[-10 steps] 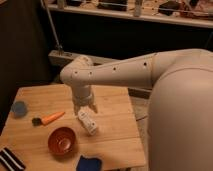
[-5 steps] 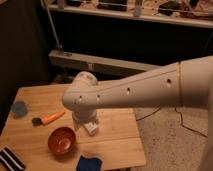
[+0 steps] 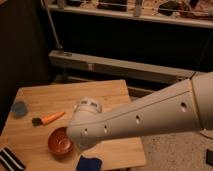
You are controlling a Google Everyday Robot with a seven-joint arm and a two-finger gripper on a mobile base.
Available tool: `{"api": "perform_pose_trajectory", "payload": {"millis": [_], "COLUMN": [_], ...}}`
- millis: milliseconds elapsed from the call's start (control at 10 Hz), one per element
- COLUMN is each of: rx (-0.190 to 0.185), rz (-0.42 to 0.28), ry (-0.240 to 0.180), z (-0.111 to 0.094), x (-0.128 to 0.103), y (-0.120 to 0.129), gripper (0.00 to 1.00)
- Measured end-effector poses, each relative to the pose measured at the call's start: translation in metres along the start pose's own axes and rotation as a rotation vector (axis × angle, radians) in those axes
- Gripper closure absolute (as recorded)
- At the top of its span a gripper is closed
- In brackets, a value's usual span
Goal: Place the white sponge in the ceramic cup
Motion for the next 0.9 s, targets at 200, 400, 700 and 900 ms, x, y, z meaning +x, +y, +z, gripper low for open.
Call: {"api": "perform_pose_trajectory", "payload": {"millis": [200,400,700,900], "rx": [-0.002,0.005,0.015,0.025], "rz": [-0.063,-0.088,-0.127,-0.158], "ry": [-0.016,-0.016,-0.007,0.005], "z": [0.009,0.022,0.045,0.057], "x": [0.007,0.016,0.024,0.026], "y": [0.008,0.012,0.023,0.032], "gripper": [0.35,0.35,0.35,0.35]}}
